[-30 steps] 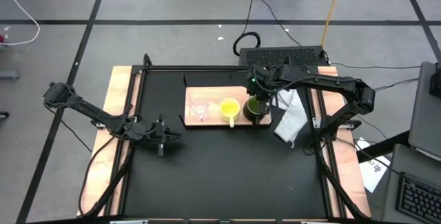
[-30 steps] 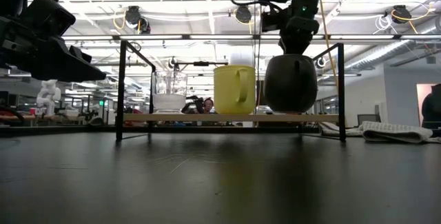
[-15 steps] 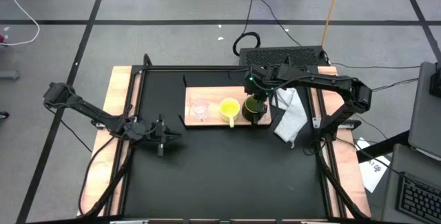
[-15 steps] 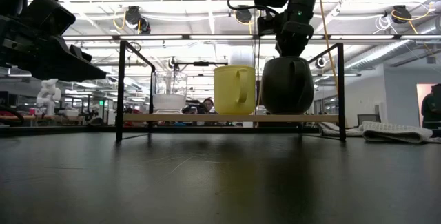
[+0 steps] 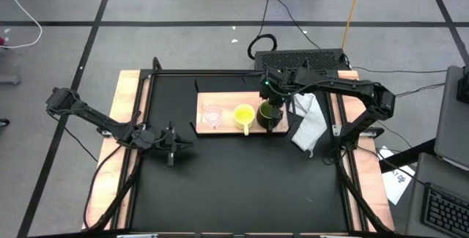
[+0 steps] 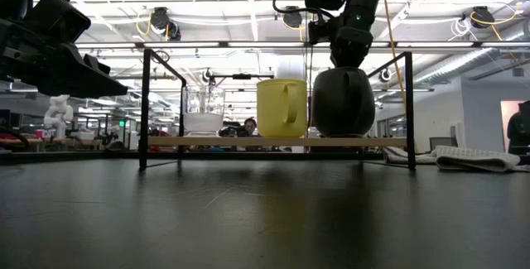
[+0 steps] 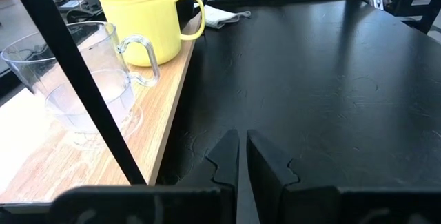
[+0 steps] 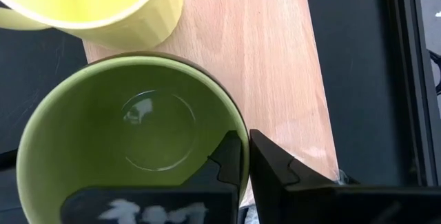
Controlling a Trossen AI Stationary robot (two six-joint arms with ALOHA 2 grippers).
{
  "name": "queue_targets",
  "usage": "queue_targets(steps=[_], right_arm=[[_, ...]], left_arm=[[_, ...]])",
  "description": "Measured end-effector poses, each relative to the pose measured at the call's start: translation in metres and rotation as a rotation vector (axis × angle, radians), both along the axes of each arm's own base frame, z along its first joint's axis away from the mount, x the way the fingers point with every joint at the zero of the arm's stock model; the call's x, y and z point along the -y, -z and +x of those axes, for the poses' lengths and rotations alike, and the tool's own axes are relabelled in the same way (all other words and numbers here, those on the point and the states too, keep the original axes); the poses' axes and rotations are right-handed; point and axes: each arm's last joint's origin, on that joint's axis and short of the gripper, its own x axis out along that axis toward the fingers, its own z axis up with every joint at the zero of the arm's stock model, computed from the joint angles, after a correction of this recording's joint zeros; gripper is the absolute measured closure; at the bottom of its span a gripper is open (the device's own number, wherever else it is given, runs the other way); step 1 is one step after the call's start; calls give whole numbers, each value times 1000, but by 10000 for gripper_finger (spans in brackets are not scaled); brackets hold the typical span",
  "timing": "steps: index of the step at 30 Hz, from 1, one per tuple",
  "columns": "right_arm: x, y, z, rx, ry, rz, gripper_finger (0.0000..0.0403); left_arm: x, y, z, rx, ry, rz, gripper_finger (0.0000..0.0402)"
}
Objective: Stack small to large cups/mugs on shelf
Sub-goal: Put the black mug on the shelf
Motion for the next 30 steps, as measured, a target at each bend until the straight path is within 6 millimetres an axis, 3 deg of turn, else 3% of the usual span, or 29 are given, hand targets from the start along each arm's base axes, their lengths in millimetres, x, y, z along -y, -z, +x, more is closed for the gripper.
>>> queue_targets(steps=[30], right_arm=[[-30,-2,14,29,-66,-79,396]], left_arm=[[0,0,0,0,-3,-16,369]])
